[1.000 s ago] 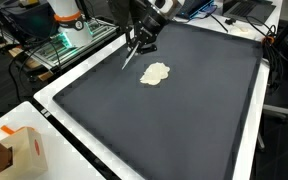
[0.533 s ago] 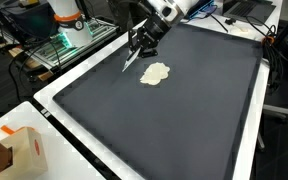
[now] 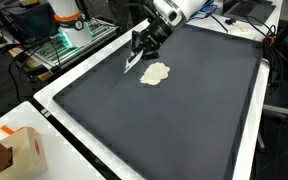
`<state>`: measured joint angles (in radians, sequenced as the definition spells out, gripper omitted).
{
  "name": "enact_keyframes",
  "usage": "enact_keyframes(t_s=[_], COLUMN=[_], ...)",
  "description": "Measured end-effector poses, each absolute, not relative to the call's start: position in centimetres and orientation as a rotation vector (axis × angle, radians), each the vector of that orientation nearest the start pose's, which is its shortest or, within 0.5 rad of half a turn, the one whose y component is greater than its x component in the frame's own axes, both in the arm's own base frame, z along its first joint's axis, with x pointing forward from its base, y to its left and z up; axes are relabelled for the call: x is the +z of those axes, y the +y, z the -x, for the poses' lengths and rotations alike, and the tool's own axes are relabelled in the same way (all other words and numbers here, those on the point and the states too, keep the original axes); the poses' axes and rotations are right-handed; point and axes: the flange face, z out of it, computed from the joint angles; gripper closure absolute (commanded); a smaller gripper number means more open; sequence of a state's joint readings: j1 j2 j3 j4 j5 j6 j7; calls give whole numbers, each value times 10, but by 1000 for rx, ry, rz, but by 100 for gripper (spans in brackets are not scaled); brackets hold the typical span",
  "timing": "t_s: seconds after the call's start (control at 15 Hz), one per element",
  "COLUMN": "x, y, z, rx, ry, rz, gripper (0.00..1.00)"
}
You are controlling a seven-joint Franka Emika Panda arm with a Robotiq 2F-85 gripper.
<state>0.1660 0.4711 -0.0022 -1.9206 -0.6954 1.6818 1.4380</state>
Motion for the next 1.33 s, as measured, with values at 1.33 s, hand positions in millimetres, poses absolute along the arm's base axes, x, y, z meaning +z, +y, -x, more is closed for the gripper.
enact_keyframes(t_s=[1.33], x=[223], y=[77], z=[-560], rx=[107], ry=[-631], rz=[-2009], gripper=[99])
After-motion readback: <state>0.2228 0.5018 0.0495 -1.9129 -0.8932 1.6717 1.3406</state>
